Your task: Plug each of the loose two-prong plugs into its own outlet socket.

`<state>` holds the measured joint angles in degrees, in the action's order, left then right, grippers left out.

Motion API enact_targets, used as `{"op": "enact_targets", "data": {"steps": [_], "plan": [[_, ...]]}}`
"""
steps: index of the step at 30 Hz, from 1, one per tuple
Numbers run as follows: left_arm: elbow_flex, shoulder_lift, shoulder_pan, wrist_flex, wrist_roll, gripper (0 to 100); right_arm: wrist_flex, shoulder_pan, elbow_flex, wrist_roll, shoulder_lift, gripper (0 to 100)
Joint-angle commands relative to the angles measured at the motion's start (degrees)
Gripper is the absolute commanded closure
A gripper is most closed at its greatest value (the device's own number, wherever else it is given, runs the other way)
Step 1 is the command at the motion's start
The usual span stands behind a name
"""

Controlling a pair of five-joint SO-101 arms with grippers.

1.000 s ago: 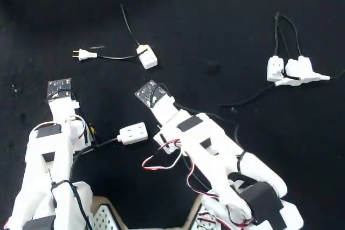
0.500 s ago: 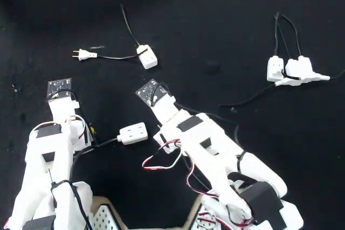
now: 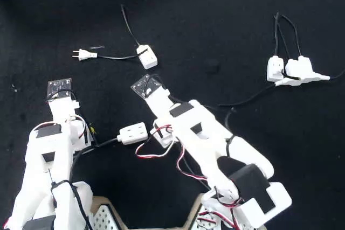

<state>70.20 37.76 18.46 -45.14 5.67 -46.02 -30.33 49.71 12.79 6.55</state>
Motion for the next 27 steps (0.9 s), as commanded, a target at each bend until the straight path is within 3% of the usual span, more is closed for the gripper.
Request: {"op": "enact_targets", "data": {"steps": [1,5,27], "plan": [[-0.4,1.49,0.48,1.05,0.0,81,-1.41,0.79,-2.24,-0.09,-0.4,85.7],[-0.4,1.49,0.48,1.05,0.0,81,-1.58,0.79,-1.98,0.0,-0.4,80.6],[-0.4,1.49,0.48,0.97,0.0,81,-2.99,3.52,-1.89,1.23,-0.57,85.6]]}}
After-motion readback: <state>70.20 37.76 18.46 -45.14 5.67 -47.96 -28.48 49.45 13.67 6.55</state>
